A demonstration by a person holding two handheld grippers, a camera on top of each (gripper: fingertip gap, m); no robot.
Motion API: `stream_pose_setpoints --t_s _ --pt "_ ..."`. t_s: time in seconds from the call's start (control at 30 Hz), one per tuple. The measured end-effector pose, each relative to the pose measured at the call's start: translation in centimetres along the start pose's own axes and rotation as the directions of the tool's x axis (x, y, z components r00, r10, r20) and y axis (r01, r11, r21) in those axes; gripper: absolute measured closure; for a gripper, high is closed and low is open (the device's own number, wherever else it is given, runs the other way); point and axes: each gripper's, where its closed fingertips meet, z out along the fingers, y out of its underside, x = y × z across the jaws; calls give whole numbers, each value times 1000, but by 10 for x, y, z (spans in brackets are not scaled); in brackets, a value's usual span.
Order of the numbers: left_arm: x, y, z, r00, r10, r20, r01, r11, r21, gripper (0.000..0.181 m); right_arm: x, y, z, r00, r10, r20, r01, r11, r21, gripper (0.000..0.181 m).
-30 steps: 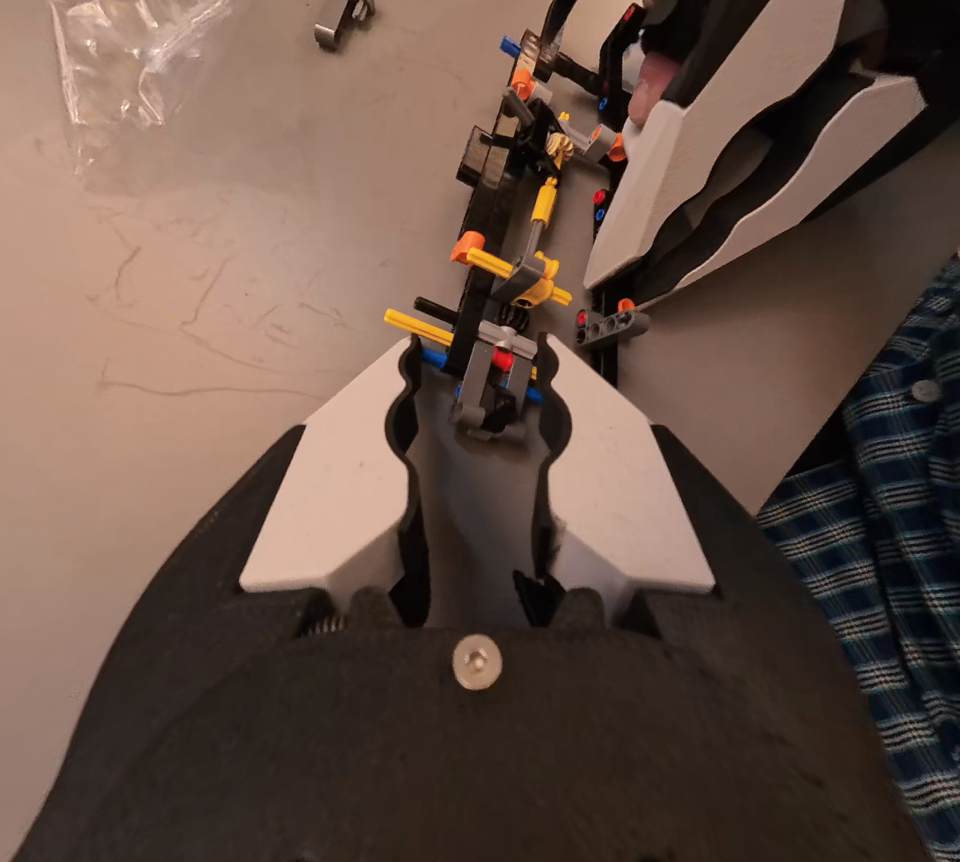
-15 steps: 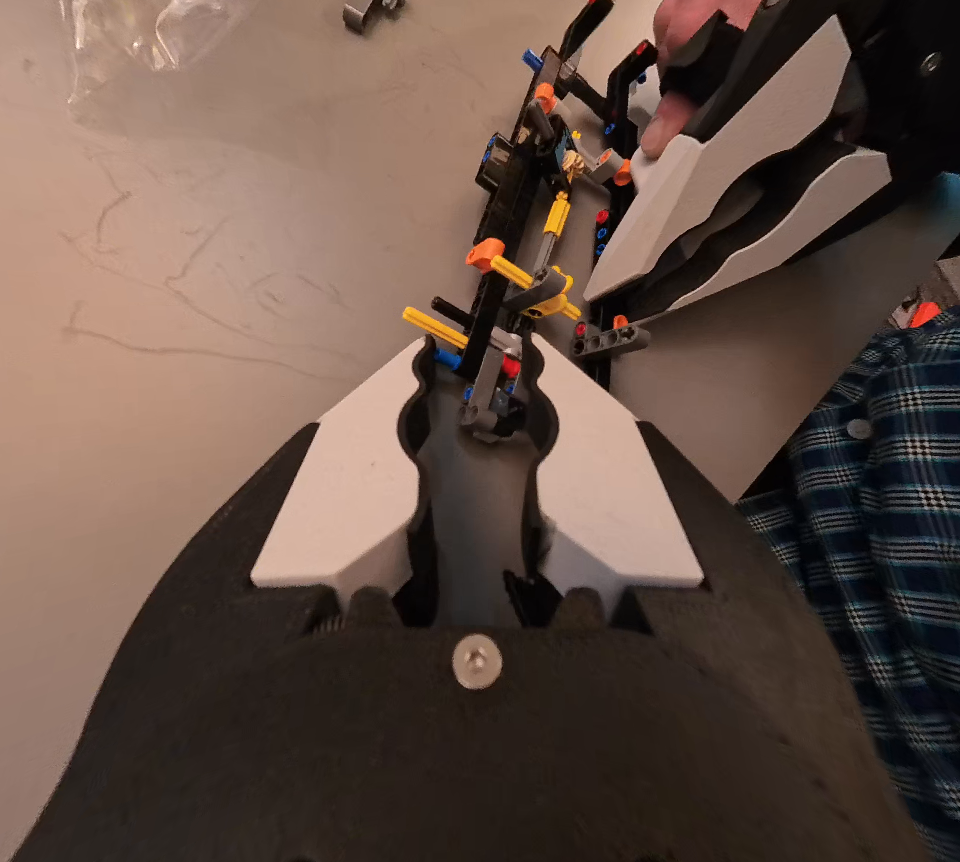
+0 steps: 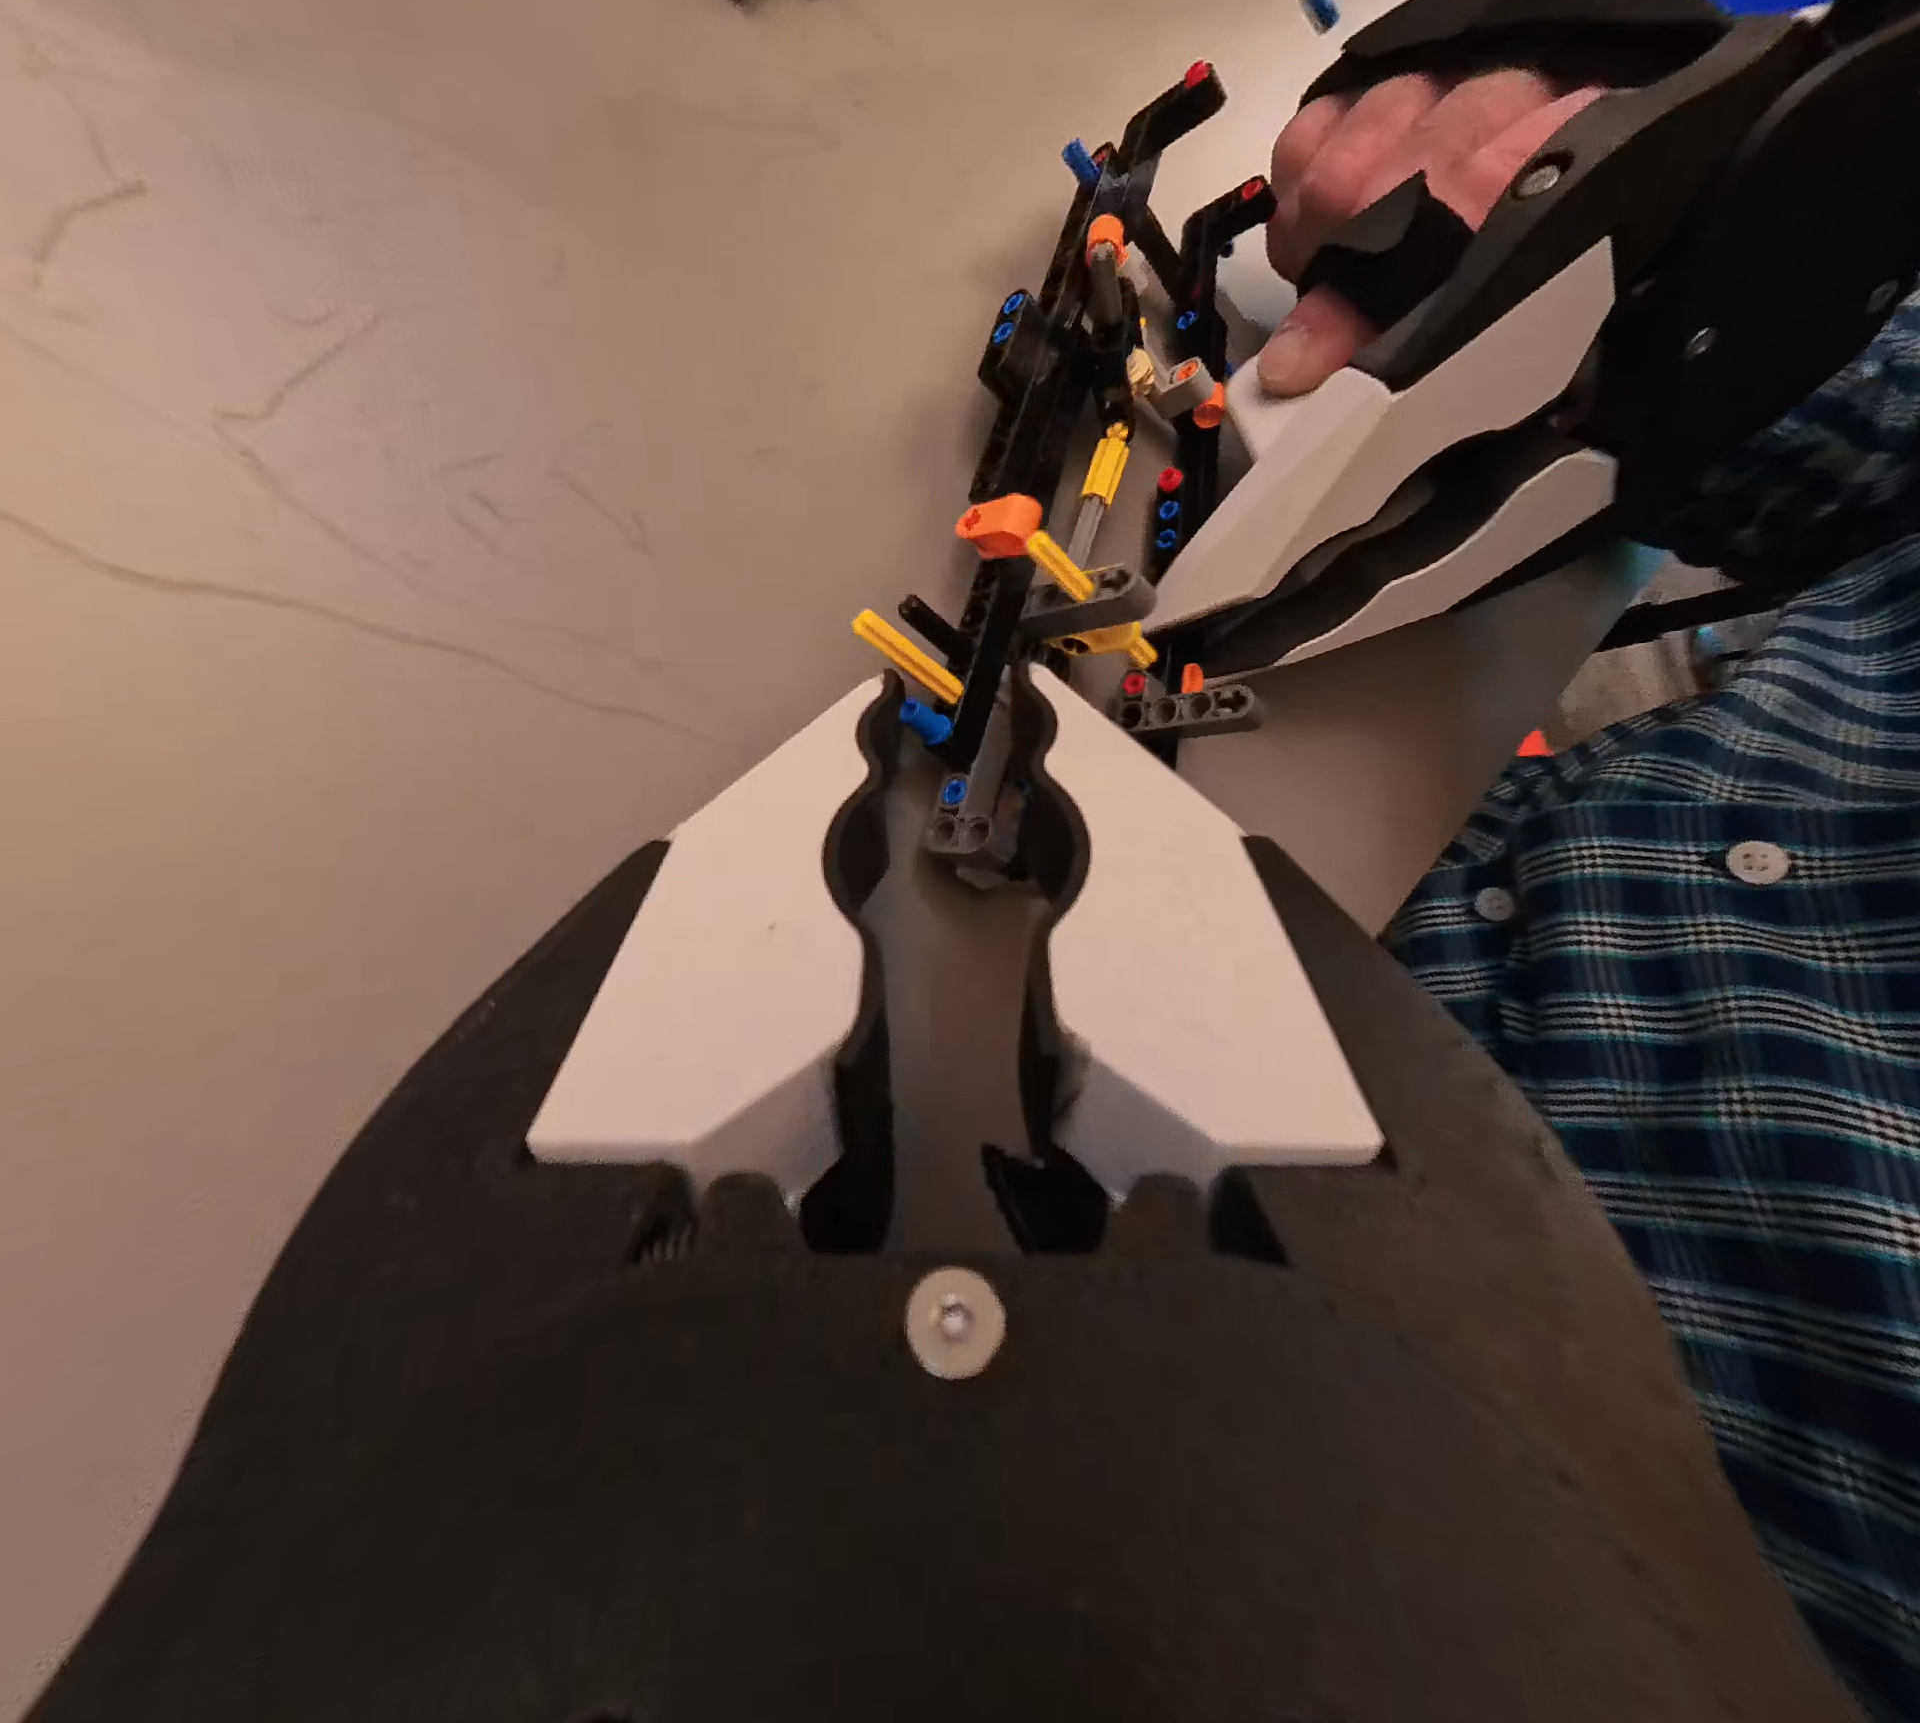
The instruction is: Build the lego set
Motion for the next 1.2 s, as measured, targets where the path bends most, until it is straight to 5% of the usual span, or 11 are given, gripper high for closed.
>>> stream_pose_setpoints --t_s 0.87,0.97,1.07,1.2 --pt "22 -6 -2 924 -299 -240 322 945 61 175 -1 12 -13 997 -16 78 17 1000 -17 166" --pt "24 -2 1 926 -298 -230 320 945 65 171 -3 14 -13 995 -7 102 9 1000 -23 166" --pt "33 4 7 918 -306 -255 325 945 37 146 -3 16 -14 994 -15 109 18 999 -32 167" --pt "38 6 11 907 -319 -277 340 940 31 147 -6 17 -15 993 -17 119 19 1000 -12 166"
